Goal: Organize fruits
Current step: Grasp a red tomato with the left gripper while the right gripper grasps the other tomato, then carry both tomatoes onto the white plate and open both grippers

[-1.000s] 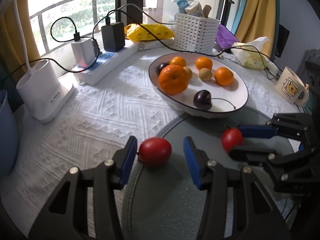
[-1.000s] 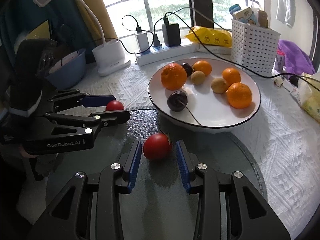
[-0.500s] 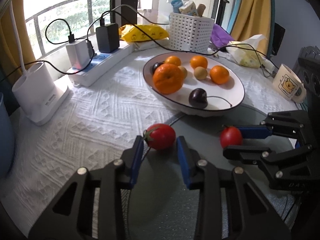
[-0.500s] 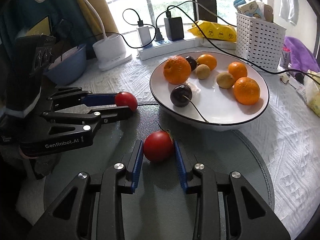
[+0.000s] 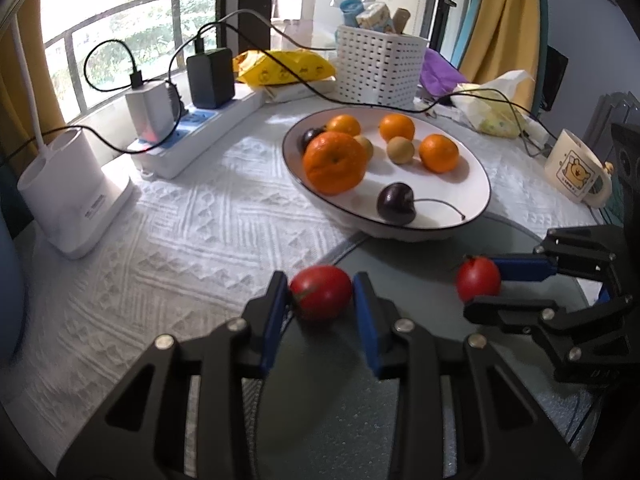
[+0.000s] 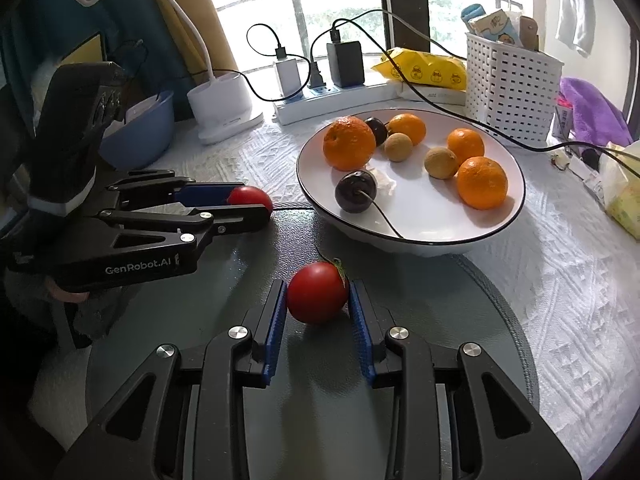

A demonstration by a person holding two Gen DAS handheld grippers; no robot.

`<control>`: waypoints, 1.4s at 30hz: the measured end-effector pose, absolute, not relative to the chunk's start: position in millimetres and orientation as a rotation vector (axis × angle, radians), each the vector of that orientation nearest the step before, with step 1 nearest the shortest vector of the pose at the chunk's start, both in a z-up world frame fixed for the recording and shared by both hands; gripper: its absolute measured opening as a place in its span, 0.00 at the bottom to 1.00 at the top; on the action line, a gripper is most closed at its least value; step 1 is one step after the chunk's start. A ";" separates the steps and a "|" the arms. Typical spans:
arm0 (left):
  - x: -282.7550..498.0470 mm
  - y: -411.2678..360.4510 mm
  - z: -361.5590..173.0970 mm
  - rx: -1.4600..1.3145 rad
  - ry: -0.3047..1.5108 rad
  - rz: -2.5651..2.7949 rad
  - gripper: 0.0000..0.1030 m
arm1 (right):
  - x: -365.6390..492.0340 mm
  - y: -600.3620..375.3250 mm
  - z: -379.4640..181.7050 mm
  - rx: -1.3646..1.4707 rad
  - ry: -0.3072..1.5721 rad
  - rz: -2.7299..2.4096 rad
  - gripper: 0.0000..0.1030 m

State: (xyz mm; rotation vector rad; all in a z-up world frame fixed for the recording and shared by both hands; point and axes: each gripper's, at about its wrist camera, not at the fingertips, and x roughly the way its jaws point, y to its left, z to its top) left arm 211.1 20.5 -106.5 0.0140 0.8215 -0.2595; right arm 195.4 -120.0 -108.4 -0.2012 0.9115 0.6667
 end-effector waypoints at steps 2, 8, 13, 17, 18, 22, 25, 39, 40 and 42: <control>210.0 18.7 -106.0 0.017 0.823 -0.269 0.33 | 194.2 -123.1 -107.1 -0.200 0.909 0.661 0.33; 202.0 7.3 -100.6 0.041 0.812 -0.302 0.33 | 191.0 -133.9 -103.1 -0.182 0.906 0.637 0.33; 192.4 -4.9 -93.8 0.076 0.805 -0.347 0.33 | 184.5 -142.9 -98.3 -0.183 0.908 0.623 0.33; 181.1 -14.7 -82.9 0.100 0.781 -0.382 0.33 | 176.9 -149.2 -91.0 -0.188 0.892 0.605 0.33; 178.8 -16.5 -80.2 0.105 0.775 -0.387 0.33 | 174.7 -152.7 -88.2 -0.182 0.886 0.596 0.33; 169.7 -20.8 -62.0 0.104 0.736 -0.405 0.33 | 167.7 -162.2 -76.0 -0.173 0.854 0.573 0.33; 162.5 -23.9 -46.2 0.100 0.699 -0.418 0.33 | 165.0 -169.7 -64.4 -0.168 0.823 0.557 0.33; 158.9 -39.0 3.6 0.075 0.578 -0.441 0.33 | 162.5 -189.9 -15.4 -0.175 0.673 0.507 0.33; 161.9 -40.4 5.4 0.073 0.574 -0.443 0.33 | 163.7 -190.5 -12.0 -0.174 0.662 0.503 0.33; 167.5 -42.5 7.8 0.071 0.565 -0.446 0.33 | 166.2 -190.5 -7.1 -0.172 0.647 0.496 0.33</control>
